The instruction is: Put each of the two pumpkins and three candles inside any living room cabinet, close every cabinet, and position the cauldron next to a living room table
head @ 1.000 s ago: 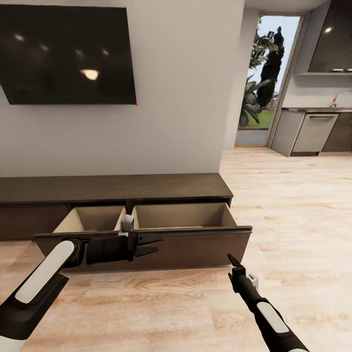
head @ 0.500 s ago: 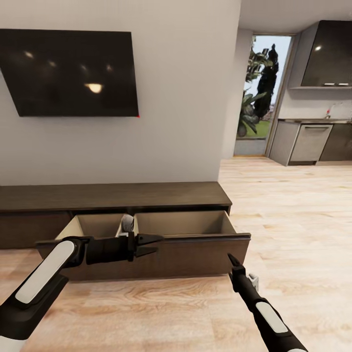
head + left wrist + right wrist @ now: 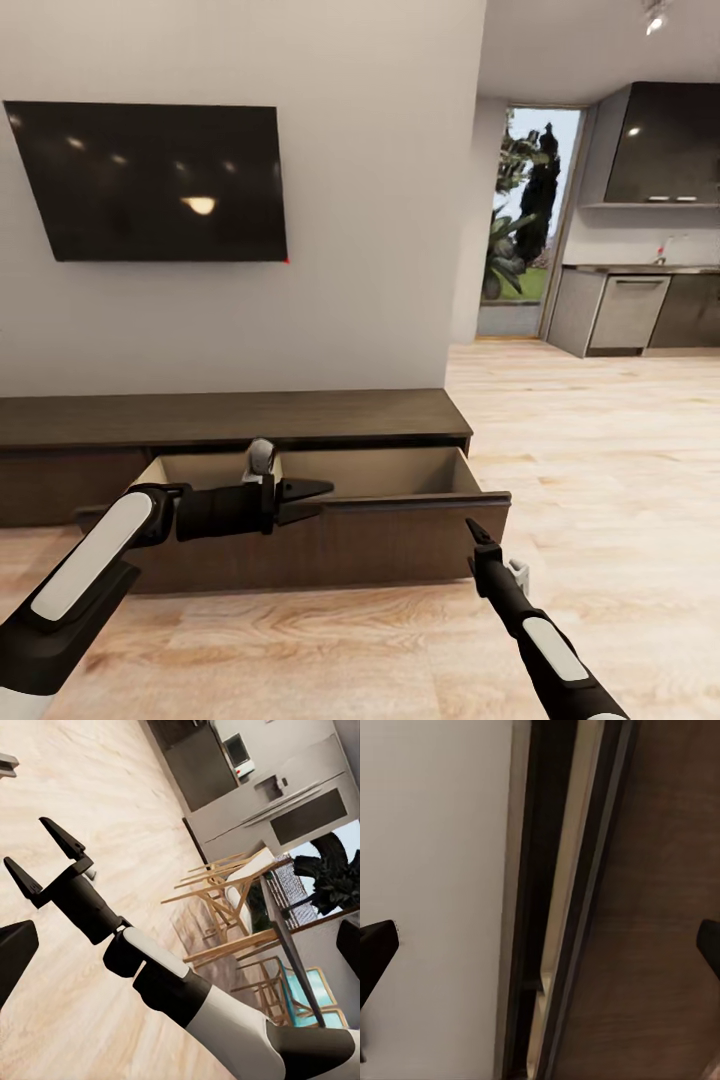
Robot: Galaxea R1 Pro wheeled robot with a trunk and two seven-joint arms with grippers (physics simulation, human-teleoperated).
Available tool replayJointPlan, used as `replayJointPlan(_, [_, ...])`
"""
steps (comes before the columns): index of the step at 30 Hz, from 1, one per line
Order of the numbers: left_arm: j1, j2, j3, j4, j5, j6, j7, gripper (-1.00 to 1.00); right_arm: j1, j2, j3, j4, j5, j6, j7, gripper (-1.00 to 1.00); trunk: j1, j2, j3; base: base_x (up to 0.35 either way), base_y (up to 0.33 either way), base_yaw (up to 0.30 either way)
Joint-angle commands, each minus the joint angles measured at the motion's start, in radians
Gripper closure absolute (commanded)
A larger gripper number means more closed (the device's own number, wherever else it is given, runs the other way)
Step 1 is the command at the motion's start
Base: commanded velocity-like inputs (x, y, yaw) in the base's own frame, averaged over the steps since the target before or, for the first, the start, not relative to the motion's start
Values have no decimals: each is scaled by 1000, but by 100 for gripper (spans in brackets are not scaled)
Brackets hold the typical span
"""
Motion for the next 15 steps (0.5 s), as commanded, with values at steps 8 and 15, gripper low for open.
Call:
replayJointPlan(8, [-1, 1, -2, 0, 2, 1, 2, -100, 0, -3, -2, 0, -10, 11, 2, -100, -24, 42, 26, 0, 0, 0])
replayJointPlan(15, [-1, 0, -2, 0, 2, 1, 3, -100, 0, -2, -3, 0, -10, 10, 3, -100, -51, 91, 48, 0, 0, 0])
